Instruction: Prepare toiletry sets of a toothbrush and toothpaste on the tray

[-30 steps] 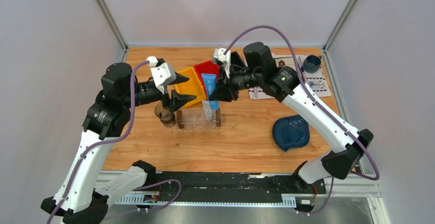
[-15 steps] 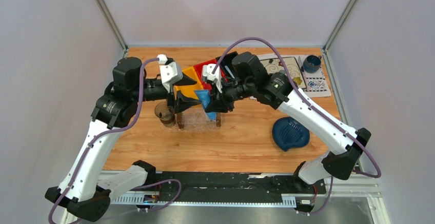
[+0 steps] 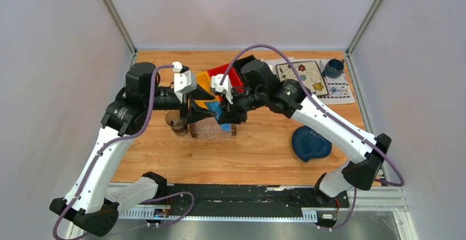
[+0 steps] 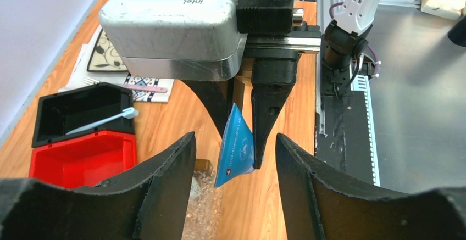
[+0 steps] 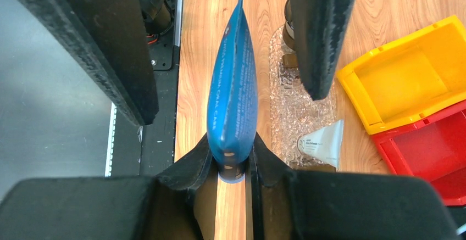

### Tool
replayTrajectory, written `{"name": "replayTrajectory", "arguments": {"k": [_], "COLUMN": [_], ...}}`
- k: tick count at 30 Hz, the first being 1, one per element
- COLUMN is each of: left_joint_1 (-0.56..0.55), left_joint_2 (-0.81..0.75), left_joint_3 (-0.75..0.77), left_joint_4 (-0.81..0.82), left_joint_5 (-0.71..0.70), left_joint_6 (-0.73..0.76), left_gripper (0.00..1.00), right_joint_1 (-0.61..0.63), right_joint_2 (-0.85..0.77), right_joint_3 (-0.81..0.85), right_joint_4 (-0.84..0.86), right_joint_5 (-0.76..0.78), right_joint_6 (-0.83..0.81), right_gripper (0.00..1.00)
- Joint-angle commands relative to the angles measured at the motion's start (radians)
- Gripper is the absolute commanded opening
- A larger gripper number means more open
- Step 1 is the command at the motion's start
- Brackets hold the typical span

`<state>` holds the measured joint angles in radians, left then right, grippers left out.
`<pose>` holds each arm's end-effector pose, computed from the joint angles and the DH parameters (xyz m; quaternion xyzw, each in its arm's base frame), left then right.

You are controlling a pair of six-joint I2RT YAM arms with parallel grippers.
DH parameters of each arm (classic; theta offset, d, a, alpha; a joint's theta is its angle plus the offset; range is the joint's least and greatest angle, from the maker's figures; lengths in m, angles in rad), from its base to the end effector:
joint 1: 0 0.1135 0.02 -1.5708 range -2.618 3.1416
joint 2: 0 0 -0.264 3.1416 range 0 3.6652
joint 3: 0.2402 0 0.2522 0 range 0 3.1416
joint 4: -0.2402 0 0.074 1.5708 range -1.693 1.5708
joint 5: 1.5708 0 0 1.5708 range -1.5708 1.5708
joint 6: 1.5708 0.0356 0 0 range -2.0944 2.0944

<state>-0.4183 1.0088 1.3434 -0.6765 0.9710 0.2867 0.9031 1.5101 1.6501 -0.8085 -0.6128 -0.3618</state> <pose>0.1522 -0.0998 0.4425 0.5020 0.5854 -0.4140 0.4837 0.1815 0.2633 0.4067 -0.6133 0.6143 0.3727 0.3280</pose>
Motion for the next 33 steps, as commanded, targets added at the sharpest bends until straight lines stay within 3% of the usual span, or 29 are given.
{"name": "replayTrajectory", "arguments": {"k": [1, 11, 17, 22, 24, 27, 33], "left_joint_1": [0.000, -0.002, -0.004, -0.005, -0.007, -0.007, -0.005], "left_joint_2": [0.004, 0.013, 0.022, 0.025, 0.025, 0.019, -0.006], "left_joint_3": [-0.015, -0.039, -0.052, -0.061, -0.061, -0.061, -0.076], "left_joint_4": [-0.009, -0.009, -0.003, -0.003, -0.001, 0.011, 0.025], "left_joint_5": [0.051, 0.057, 0.066, 0.067, 0.067, 0.063, -0.005], "left_joint_6": [0.034, 0.039, 0.035, 0.040, 0.039, 0.023, 0.025], "left_gripper": [0.60, 0.56, 0.43, 0.25, 0.04, 0.00, 0.00], "right_joint_1": [0.010, 0.019, 0.022, 0.020, 0.023, 0.022, 0.020], "right_joint_2": [-0.005, -0.001, 0.001, 0.001, -0.001, 0.001, -0.004], "right_joint_3": [0.034, 0.042, 0.045, 0.048, 0.047, 0.045, 0.043], "right_joint_4": [0.029, 0.029, 0.031, 0.032, 0.034, 0.034, 0.025], "right_joint_5": [0.010, 0.021, 0.024, 0.033, 0.038, 0.048, 0.099], "right_joint_6": [-0.025, -0.031, -0.029, -0.029, -0.028, -0.026, -0.026], "right_gripper": [0.00, 0.00, 0.00, 0.00, 0.01, 0.05, 0.32]}}
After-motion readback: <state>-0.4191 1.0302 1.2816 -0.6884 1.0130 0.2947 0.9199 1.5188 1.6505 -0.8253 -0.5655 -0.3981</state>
